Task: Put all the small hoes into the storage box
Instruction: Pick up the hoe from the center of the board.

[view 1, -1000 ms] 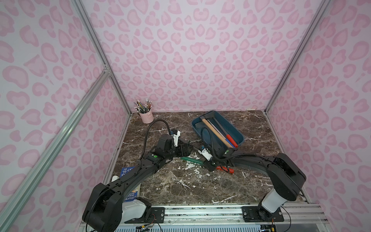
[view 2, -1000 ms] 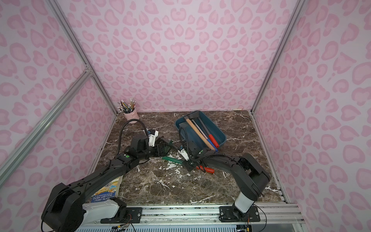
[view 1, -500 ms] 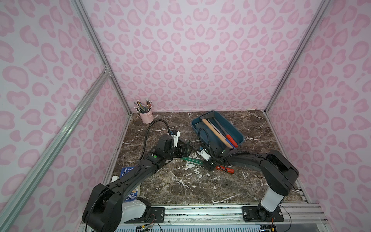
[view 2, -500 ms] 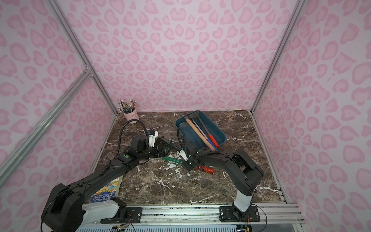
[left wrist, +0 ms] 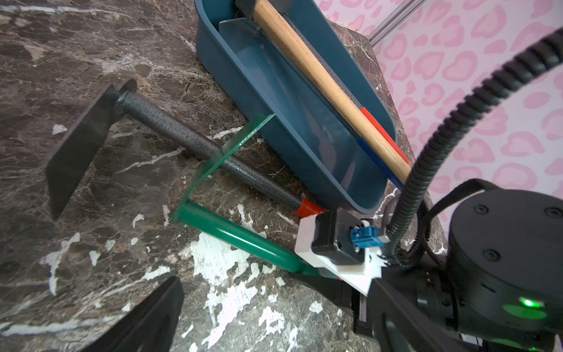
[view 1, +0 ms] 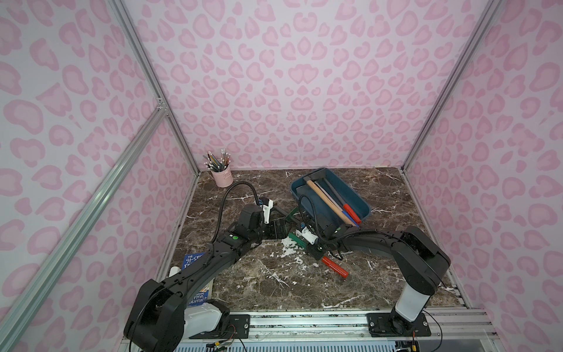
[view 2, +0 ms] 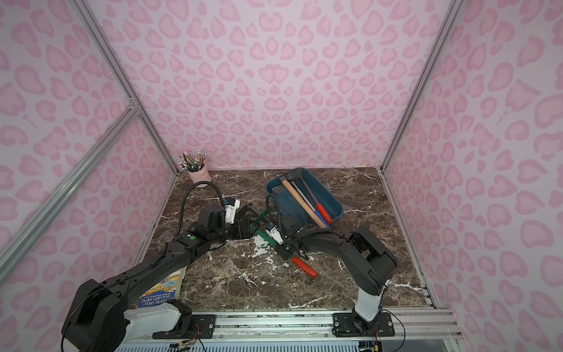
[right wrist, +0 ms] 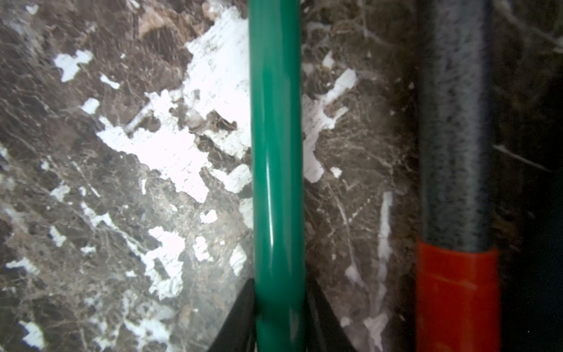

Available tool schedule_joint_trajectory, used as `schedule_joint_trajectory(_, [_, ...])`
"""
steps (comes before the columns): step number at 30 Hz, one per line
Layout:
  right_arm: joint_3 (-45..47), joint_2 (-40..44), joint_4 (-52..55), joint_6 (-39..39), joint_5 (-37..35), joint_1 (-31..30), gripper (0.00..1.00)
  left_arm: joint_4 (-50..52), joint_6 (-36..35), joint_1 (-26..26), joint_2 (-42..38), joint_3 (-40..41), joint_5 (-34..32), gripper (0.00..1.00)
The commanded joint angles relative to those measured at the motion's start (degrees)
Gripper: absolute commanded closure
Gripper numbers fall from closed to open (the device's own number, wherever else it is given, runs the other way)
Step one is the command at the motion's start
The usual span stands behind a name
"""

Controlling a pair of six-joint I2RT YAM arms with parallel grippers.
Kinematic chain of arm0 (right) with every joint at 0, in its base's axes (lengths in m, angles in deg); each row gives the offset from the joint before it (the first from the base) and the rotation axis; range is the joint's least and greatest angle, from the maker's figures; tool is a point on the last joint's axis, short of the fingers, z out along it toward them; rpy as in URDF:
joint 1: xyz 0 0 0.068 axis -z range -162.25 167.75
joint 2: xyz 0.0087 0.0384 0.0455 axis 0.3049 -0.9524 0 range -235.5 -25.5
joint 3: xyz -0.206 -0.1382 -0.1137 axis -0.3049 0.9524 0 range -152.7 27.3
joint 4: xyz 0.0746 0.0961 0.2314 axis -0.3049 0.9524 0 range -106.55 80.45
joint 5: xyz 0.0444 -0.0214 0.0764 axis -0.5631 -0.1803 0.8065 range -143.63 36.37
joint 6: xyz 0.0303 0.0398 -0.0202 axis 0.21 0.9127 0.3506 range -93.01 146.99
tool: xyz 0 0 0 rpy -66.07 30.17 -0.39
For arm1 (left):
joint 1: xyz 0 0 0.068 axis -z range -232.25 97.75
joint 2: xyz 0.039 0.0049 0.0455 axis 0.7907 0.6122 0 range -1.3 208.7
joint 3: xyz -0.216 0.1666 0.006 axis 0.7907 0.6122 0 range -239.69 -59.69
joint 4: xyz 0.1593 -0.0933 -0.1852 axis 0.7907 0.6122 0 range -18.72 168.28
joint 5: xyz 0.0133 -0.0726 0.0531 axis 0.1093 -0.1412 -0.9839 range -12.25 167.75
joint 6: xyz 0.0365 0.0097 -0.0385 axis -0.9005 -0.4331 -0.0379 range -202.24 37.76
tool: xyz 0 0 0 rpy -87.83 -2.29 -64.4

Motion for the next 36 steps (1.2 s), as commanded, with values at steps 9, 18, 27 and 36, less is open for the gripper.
schedule_joint_trajectory(9, [-1.1,1.7,-1.2,0.3,-1.5,0.0,0.82,-1.3,-0.3,0.0,0.3,-0.5,1.3,0.02])
schedule_joint_trajectory(18, [-4.2,2.8,1.2,0.4,1.8,-0.1,0.93,-1.2,-0.5,0.0,0.7,-1.7,3.9,0.02])
schedule_joint_trajectory(27, [-7.6,3.1,3.2,1.9,3.6,-0.1,1.0,-1.2,1.3,-0.1,1.3,-2.6,7.9,0.02])
schedule_joint_trajectory(36, [-8.7,4.4,3.6,4.0,4.0,0.9,1.0,-0.3,2.4,-0.4,1.0,-2.2,8.6,0.02])
